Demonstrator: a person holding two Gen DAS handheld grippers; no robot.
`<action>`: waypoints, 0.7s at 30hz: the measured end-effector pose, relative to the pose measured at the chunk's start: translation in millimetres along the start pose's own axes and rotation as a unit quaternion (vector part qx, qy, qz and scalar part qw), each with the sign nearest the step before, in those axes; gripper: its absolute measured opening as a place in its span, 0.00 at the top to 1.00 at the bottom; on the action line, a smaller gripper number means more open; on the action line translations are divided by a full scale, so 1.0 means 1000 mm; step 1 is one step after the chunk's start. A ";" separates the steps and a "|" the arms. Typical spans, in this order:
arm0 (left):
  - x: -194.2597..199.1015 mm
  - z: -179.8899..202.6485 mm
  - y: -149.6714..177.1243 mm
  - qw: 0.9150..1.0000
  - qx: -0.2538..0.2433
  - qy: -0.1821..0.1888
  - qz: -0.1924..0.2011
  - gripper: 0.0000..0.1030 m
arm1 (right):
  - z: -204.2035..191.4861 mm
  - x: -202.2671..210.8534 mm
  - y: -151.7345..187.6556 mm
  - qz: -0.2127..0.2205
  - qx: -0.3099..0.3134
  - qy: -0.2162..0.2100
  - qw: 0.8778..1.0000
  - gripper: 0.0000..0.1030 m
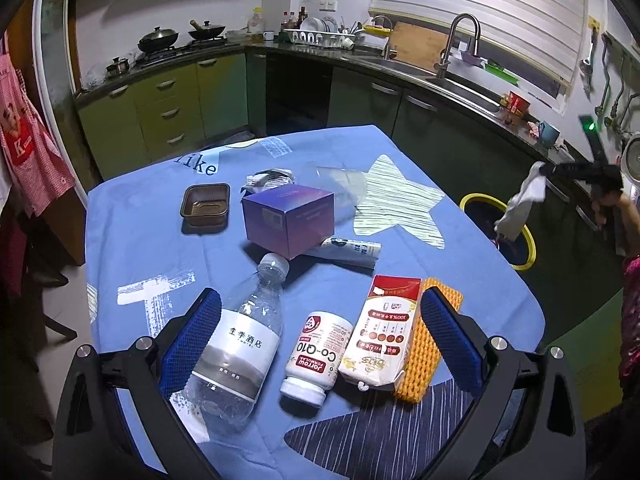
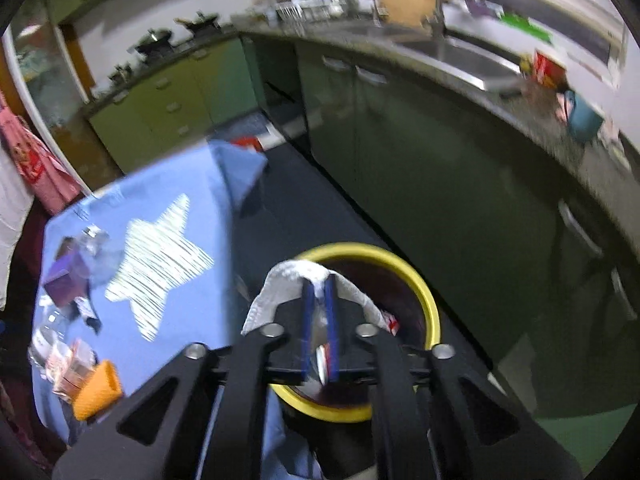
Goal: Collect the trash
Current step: 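Carry the tissue over the bin and open the right tool, then grasp the purple box from both sides with the left tool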
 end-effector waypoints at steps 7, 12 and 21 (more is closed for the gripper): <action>-0.011 0.002 -0.001 1.000 -0.005 0.006 -0.013 0.05 | 0.008 -0.017 0.017 -0.018 -0.009 0.009 1.000 0.48; -0.022 0.000 -0.008 0.999 -0.023 0.019 -0.023 0.05 | -0.016 -0.005 0.026 -0.002 0.016 -0.016 1.000 0.42; -0.069 -0.022 -0.056 0.987 -0.114 0.095 -0.068 0.05 | -0.062 -0.018 0.055 -0.020 0.042 -0.058 0.997 0.42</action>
Point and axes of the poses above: each gripper's, at about its wrist camera, not at the fingertips, and x roughly against the way its jaws point, z to its right, y to its underside, the point moved 6 cm from there along -x, roughly the way its jaws point, and after that the axes turned 3 degrees about -z, right-handed, at the moved point
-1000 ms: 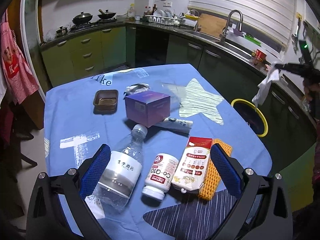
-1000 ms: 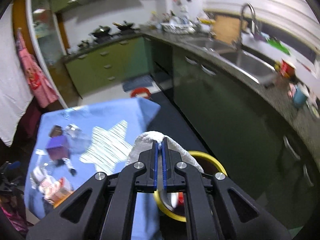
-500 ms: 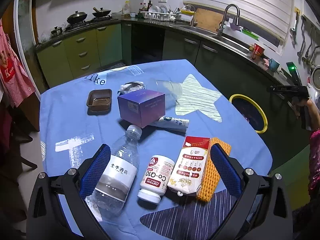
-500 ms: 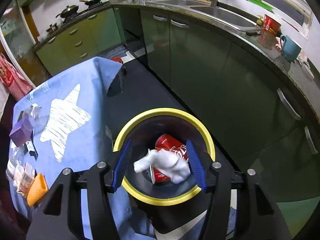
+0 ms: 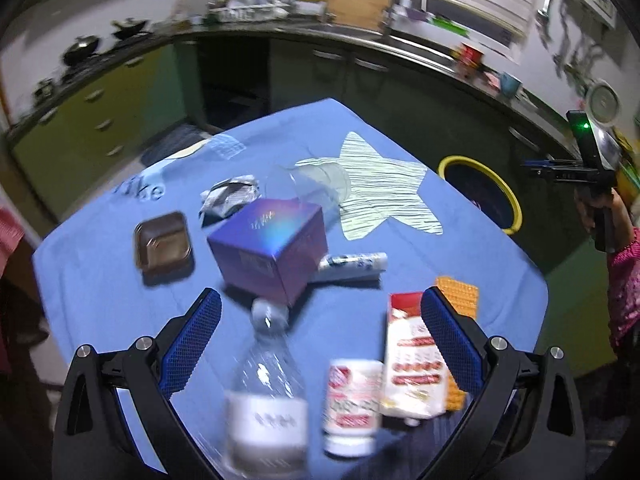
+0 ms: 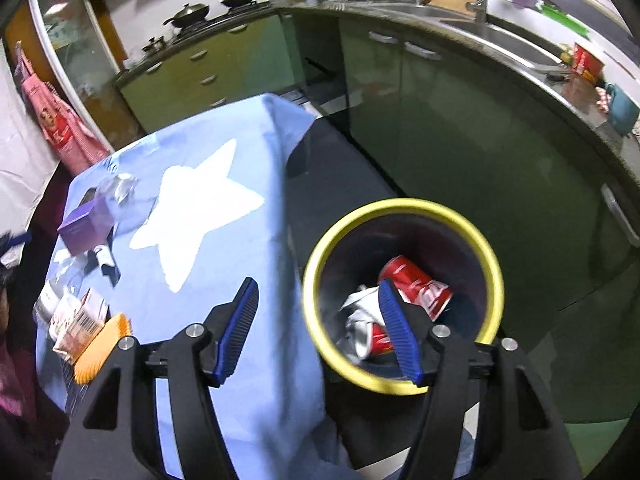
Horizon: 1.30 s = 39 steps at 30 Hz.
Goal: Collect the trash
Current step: 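Grasp the purple box from both sides with the left tool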
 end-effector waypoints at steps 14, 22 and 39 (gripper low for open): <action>-0.074 -0.054 -0.029 0.991 -0.065 0.094 -0.064 0.05 | -0.032 -0.025 0.005 -0.026 0.003 -0.013 1.000 0.42; -0.095 -0.067 -0.033 0.988 -0.059 0.126 -0.069 0.05 | -0.044 -0.033 0.000 -0.034 0.008 -0.014 0.999 0.42; -0.113 -0.049 -0.028 0.984 -0.080 0.137 -0.078 0.20 | -0.056 -0.046 0.001 -0.048 0.015 -0.016 0.999 0.42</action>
Point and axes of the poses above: each gripper's, at about its wrist camera, not at the fingertips, and x roughly against the way its jaws point, z to its right, y to its underside, the point moved 6 cm from there along -x, roughly the way its jaws point, and after that the axes turned 3 degrees about -z, right-handed, at the moved point
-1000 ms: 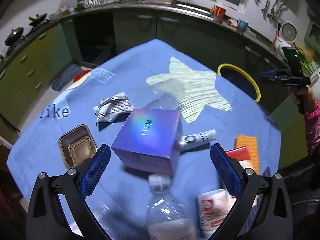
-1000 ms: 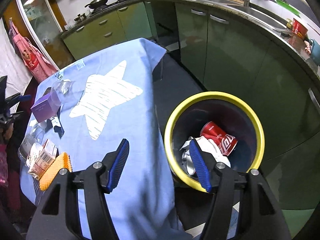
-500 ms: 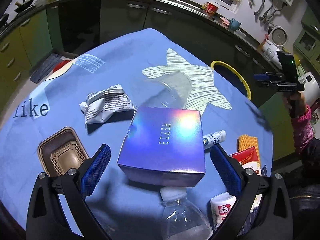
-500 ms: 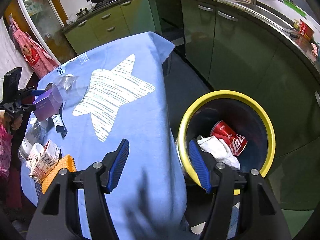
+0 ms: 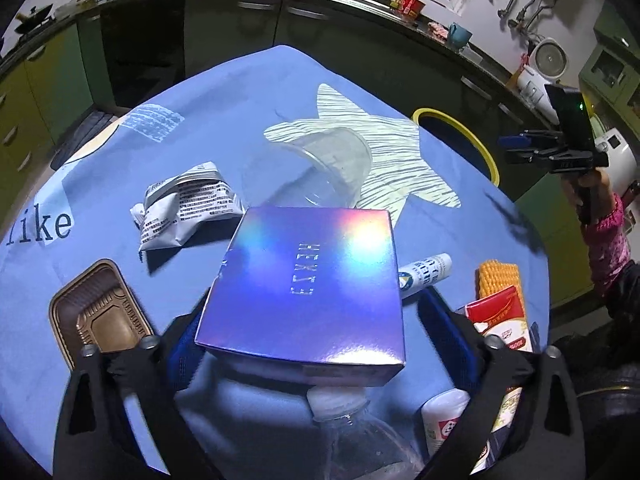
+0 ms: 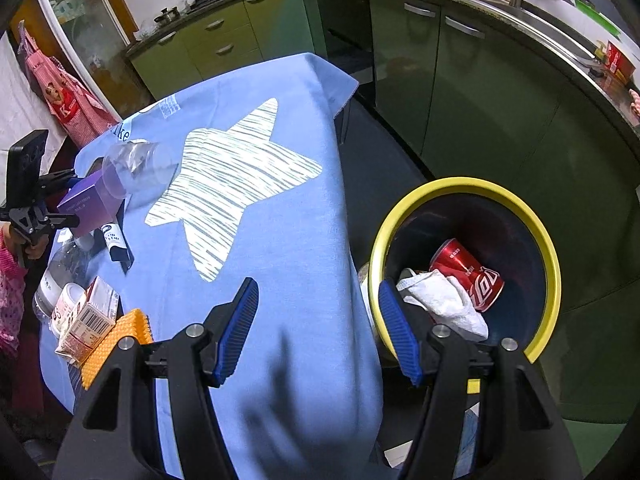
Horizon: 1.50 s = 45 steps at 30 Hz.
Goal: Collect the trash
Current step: 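Grasp the purple box from both sides with the left tool, then carry the purple box over the bin and open the left tool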
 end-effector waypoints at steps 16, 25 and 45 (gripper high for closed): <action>0.058 0.039 0.000 0.997 -0.008 -0.066 0.038 0.25 | -0.001 0.022 0.011 0.028 0.004 -0.014 1.000 0.42; 0.079 0.104 -0.023 0.994 -0.032 -0.090 0.053 0.25 | 0.027 0.043 0.032 0.052 -0.021 0.002 0.998 0.42; -0.120 0.313 -0.211 0.988 -0.146 0.023 -0.041 0.25 | 0.167 0.092 0.117 0.090 -0.144 0.042 0.985 0.42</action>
Point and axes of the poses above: each gripper's, at about its wrist camera, not at the fingertips, and x roughly against the way its jaws point, z to its right, y to its underside, the point moved 6 cm from there along -x, roughly the way its jaws point, and after that the axes turned 3 degrees about -z, right-handed, at the moved point
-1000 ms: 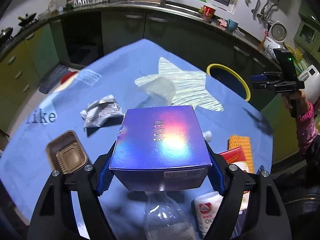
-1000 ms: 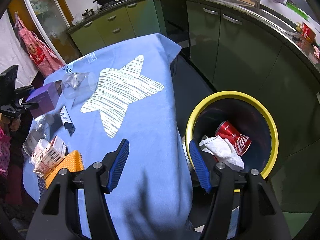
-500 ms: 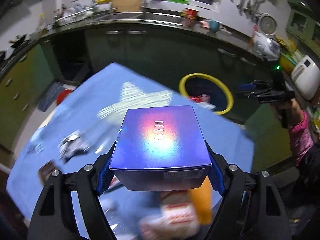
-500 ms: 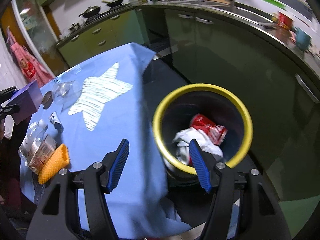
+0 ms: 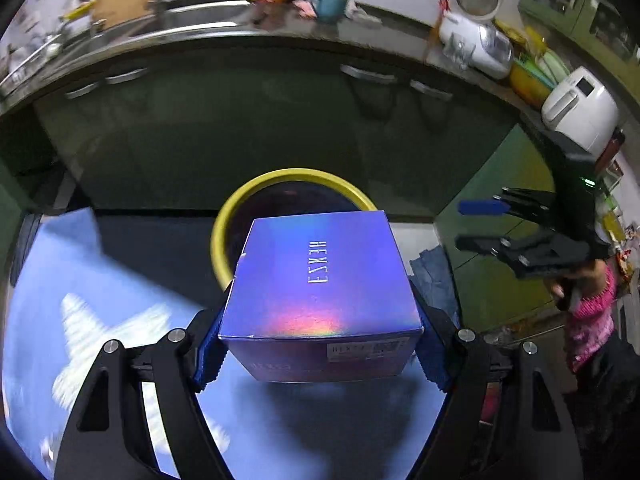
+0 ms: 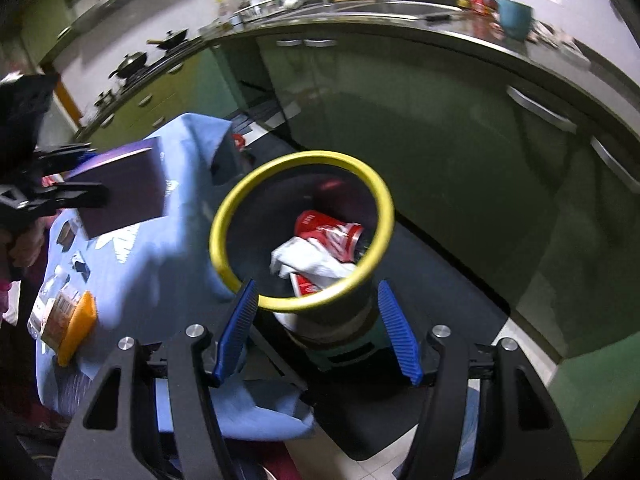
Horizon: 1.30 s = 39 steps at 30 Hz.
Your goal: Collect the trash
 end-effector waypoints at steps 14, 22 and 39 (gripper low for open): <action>-0.034 -0.010 -0.035 0.998 0.059 -0.034 0.007 0.18 | 0.018 0.006 0.011 0.003 -0.016 -0.001 1.000 0.40; 0.115 -0.034 0.052 0.978 0.144 -0.082 0.126 0.11 | -0.021 0.001 0.006 -0.001 0.024 -0.023 0.999 0.39; 0.274 -0.141 0.332 0.855 0.373 -0.264 0.245 0.05 | -0.275 -0.054 -0.020 -0.071 0.256 -0.129 0.956 0.39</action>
Point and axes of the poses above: each gripper's, at about its wrist camera, not at the fingertips, and x roughly against the way its jaws point, z to its right, y to its underside, the point moved 6 cm from there along -x, roughly the way its jaws point, and after that the axes turned 3 degrees about -z, right-handed, at the moved point
